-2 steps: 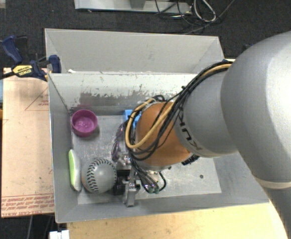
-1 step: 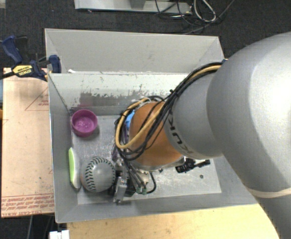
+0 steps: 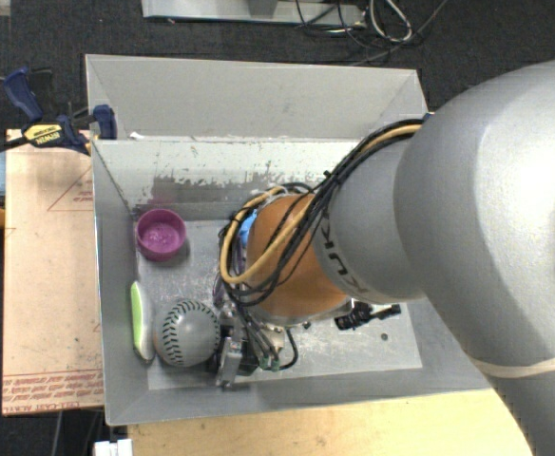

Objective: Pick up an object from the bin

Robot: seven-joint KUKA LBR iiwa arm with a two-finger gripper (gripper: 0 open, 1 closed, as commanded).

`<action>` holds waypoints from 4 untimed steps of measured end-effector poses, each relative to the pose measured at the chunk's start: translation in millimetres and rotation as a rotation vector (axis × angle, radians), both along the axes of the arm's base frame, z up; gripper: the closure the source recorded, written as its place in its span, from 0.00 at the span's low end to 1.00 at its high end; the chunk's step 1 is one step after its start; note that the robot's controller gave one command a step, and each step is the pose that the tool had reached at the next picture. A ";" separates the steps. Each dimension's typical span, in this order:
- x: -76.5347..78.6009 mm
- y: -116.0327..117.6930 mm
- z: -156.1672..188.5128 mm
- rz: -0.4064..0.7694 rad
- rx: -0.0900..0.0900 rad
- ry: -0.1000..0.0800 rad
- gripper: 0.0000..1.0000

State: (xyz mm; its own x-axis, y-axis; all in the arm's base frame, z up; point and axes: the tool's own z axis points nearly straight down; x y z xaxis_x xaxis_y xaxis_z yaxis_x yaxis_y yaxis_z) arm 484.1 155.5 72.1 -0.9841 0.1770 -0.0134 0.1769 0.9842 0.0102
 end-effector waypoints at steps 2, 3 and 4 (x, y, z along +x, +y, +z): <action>-4.4 -0.7 27.2 0.001 -0.003 0.016 1.00; -3.7 -0.1 51.4 0.002 -0.002 0.014 1.00; -2.8 0.4 70.9 0.003 -0.001 0.010 1.00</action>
Offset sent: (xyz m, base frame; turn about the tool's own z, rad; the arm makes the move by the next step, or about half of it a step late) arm -0.0003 0.0001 0.0990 0.0001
